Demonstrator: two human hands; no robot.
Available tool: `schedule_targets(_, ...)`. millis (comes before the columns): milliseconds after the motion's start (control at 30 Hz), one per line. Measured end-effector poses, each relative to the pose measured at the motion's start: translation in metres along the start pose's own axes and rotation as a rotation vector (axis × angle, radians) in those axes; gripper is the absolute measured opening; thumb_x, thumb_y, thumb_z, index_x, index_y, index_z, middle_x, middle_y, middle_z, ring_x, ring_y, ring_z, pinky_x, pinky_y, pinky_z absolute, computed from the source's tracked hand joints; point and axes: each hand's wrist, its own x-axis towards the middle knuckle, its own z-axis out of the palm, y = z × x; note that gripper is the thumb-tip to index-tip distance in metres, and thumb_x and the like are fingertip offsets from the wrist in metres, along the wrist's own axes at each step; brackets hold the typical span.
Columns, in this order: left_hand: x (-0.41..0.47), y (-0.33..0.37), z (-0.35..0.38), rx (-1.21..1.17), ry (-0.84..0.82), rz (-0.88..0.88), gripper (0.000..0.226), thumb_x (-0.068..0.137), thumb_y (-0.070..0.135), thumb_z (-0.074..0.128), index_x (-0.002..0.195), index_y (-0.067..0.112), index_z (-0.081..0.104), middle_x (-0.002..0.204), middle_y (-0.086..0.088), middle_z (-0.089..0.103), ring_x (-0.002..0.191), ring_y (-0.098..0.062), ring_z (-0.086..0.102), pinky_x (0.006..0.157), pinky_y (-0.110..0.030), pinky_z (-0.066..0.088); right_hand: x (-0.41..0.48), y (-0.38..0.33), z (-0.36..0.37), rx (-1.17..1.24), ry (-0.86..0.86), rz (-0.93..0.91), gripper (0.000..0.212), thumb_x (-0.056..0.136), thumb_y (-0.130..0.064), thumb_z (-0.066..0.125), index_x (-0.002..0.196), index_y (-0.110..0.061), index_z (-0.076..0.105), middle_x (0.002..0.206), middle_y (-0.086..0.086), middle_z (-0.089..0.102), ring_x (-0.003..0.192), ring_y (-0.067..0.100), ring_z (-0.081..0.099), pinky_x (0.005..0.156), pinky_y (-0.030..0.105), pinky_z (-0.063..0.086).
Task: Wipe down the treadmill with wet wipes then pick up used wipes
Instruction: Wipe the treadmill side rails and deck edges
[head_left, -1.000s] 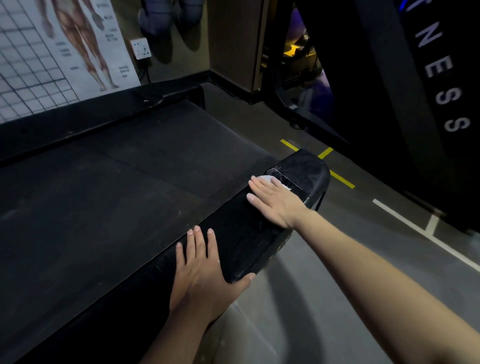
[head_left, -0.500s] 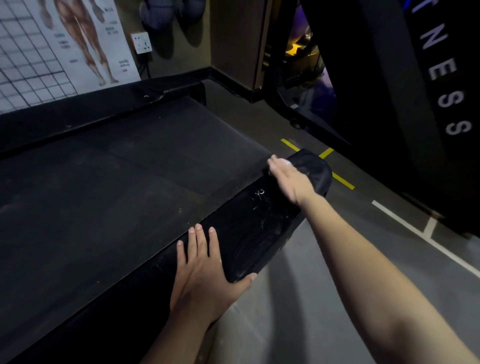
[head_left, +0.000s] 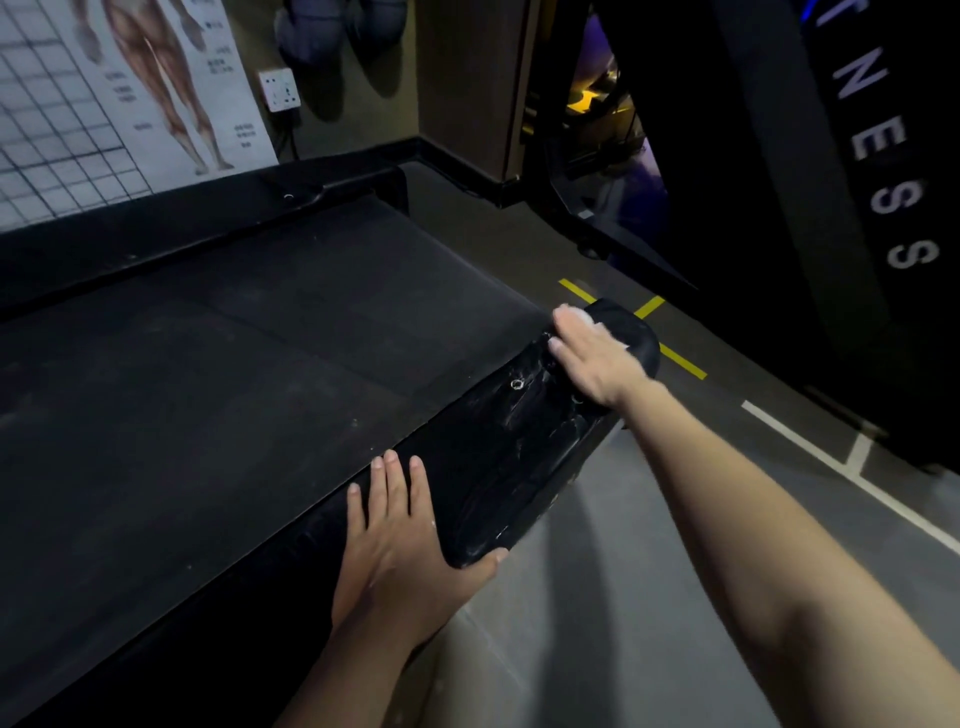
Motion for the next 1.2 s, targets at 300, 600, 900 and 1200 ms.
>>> schedule_targets(300,-0.001,-0.001,0.0,-0.037,0.039,0.006,0.137,0.066,0.099,0.025,0.163,0.008,-0.003,0.171,-0.016,-0.008,0.159,-0.026,-0.01,0.129,-0.05,-0.002,-0.052,-0.045,-0.001,0.041,0.038,-0.052,0.04,0.104,-0.041,0.03,0.127,-0.013,0.046,0.132,0.009,0.044,0.115,0.032,0.048,0.099,0.049,0.04)
schedule_targets(600,-0.001,0.001,-0.004,-0.006,-0.025,-0.02,0.138,0.065,0.1,0.021,0.164,0.009,-0.009,0.171,-0.015,-0.013,0.159,-0.025,-0.015,0.129,-0.049,-0.004,-0.079,-0.048,0.016,-0.015,-0.121,-0.418,0.055,0.108,-0.043,0.024,0.157,-0.022,0.034,0.164,-0.006,0.031,0.151,0.011,0.026,0.126,0.037,0.014)
schedule_targets(900,0.0,0.004,-0.006,0.019,-0.037,-0.035,0.137,0.066,0.101,0.022,0.163,0.011,-0.013,0.171,-0.012,-0.017,0.158,-0.023,-0.02,0.128,-0.047,-0.009,0.025,0.002,-0.001,0.013,-0.02,0.252,0.068,0.104,-0.055,0.017,0.157,-0.013,0.023,0.167,0.008,0.016,0.154,0.029,0.012,0.124,0.05,0.012)
schedule_targets(1200,-0.001,0.003,-0.002,-0.033,0.015,-0.026,0.139,0.064,0.099,0.025,0.163,0.005,-0.003,0.172,-0.015,-0.005,0.16,-0.025,-0.009,0.129,-0.048,-0.001,-0.103,-0.096,0.022,0.065,-0.132,-0.413,0.052,0.103,-0.048,0.03,0.152,-0.031,0.036,0.154,-0.005,0.044,0.137,0.018,0.045,0.111,0.041,0.039)
